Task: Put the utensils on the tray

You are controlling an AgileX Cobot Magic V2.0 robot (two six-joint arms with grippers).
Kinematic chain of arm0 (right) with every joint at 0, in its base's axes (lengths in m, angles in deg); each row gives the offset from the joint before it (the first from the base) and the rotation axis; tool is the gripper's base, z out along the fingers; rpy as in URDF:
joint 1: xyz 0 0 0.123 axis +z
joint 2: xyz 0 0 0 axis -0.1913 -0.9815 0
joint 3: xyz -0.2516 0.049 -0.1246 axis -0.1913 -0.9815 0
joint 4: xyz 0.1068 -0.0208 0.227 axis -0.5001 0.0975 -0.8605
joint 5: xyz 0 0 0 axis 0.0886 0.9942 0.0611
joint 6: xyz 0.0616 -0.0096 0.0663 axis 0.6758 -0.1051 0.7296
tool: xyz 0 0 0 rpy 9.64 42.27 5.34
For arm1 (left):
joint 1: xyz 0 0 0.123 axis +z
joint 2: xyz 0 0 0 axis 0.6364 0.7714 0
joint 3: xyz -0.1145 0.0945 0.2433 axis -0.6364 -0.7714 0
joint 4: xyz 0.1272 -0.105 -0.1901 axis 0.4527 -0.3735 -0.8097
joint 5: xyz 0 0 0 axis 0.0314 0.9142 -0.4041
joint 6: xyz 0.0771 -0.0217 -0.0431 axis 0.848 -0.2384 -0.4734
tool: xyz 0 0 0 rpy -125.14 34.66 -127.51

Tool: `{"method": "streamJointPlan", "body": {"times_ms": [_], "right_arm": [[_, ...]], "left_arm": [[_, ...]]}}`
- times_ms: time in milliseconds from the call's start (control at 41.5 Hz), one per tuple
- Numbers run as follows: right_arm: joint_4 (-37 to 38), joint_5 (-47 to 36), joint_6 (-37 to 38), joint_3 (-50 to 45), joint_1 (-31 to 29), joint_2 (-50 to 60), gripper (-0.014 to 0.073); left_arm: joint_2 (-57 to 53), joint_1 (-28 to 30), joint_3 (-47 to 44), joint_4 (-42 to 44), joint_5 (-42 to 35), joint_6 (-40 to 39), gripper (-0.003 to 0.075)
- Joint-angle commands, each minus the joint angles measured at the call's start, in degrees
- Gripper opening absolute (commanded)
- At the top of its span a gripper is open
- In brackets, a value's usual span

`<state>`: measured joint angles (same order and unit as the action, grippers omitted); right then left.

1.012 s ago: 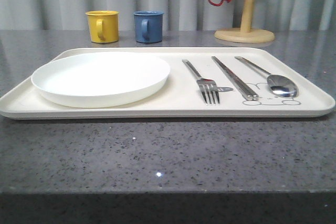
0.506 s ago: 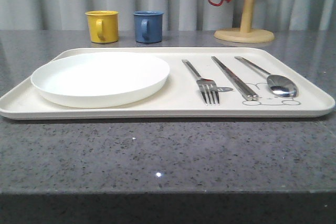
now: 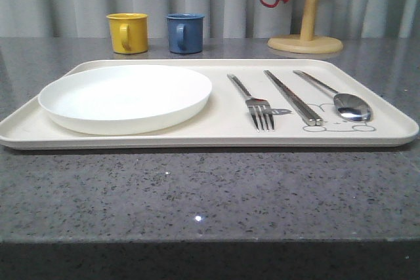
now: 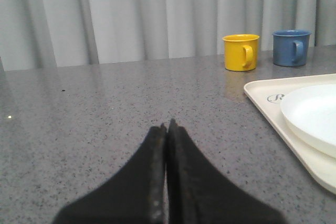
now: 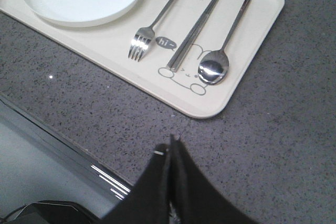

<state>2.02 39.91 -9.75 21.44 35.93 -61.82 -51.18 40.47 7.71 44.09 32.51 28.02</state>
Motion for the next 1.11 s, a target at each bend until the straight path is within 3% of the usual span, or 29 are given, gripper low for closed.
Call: {"method": "streamJointPlan", "body": {"times_ms": [0, 1084], "right_arm": [[-0.3, -3.5, -0.3, 1.3, 0.0, -0.2, -0.0069], [-0.2, -4.2, -0.3, 0.3, -0.4, 1.3, -0.0069]], "left_arm": [[-1.4, 0.3, 0.2, -0.6, -5.3, 0.1, -0.0018], [-1.3, -0.4, 0.2, -0.6, -5.6, 0.1, -0.0018]]}}
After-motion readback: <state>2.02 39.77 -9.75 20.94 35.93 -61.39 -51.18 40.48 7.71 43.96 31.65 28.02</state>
